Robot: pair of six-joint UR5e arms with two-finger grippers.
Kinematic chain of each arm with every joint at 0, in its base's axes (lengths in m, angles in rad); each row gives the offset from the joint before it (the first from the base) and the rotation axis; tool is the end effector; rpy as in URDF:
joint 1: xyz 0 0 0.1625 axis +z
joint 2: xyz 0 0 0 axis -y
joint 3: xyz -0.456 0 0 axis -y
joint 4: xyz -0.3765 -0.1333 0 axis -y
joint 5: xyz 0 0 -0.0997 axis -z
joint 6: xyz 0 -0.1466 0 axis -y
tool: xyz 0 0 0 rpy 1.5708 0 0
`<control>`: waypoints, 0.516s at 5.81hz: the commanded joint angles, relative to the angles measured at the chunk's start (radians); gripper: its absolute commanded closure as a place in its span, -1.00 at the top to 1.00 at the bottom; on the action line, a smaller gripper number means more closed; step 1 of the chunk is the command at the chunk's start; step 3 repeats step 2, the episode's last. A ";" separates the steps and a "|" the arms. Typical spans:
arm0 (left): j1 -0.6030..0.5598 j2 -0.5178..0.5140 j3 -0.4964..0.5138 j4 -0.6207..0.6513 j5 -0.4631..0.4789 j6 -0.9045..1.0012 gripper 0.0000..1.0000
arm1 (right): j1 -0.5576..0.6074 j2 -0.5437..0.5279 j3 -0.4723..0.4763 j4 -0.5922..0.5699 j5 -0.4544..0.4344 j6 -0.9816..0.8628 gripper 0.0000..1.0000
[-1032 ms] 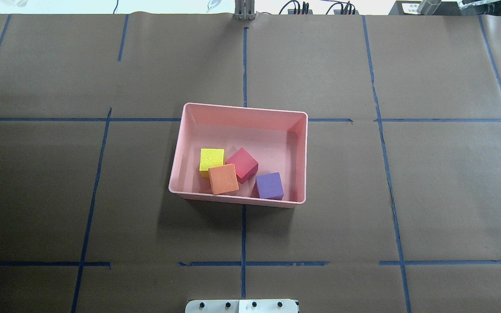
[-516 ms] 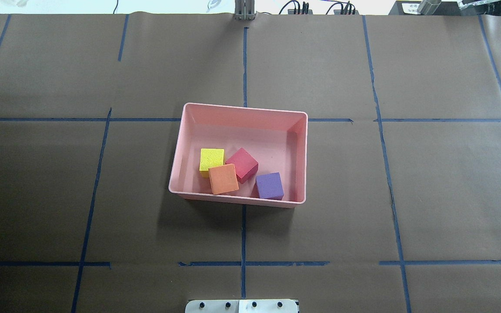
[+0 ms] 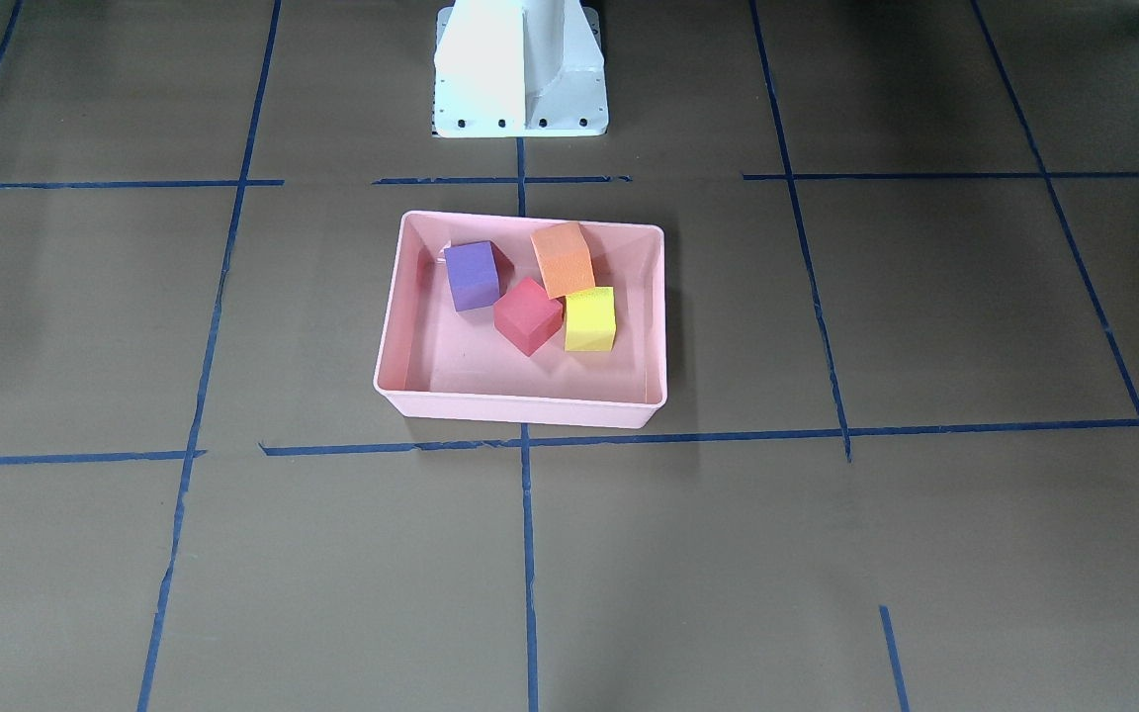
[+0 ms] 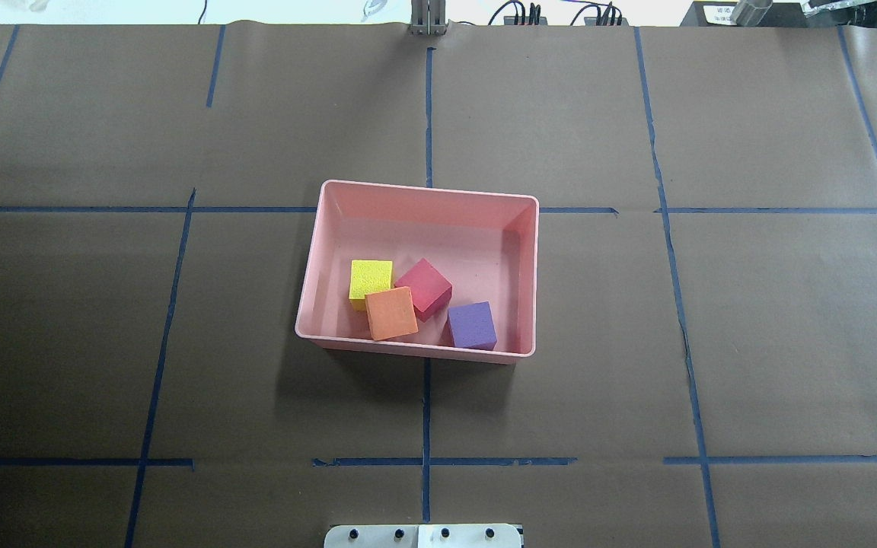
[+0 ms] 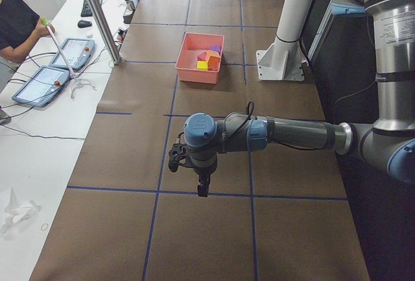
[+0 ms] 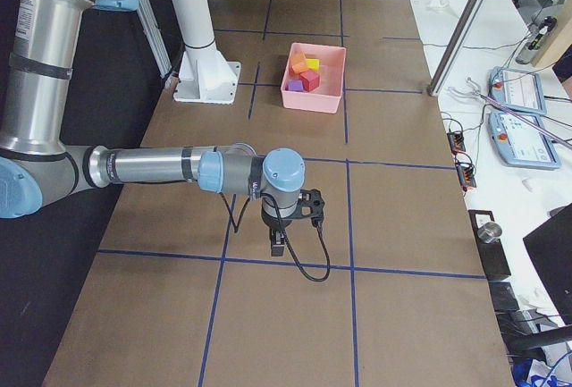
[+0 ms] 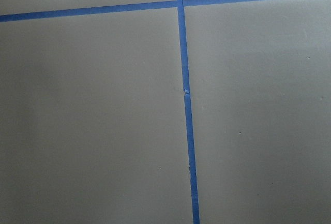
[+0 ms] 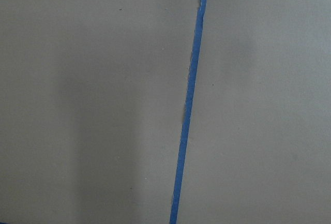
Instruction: Place blocks into pink bin with both arms
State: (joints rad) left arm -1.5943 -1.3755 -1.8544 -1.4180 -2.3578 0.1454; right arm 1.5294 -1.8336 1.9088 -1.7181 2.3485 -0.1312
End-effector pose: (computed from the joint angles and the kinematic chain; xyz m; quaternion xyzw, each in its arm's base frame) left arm -0.0384 -0.3786 0.6863 0.0027 0.3844 0.0439 0.9221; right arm 0.0160 -0.3498 0.6859 -0.0163 -0.3800 -0.0661 0.9225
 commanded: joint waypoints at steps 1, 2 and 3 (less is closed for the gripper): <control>0.000 0.001 -0.008 0.002 0.000 0.000 1.00 | 0.000 -0.001 -0.001 0.002 0.002 0.005 1.00; 0.000 0.001 -0.009 0.004 0.006 0.000 1.00 | 0.000 0.001 -0.001 0.002 0.002 0.005 1.00; 0.000 0.001 -0.009 0.004 0.006 0.000 1.00 | 0.000 0.001 -0.001 0.002 0.002 0.005 1.00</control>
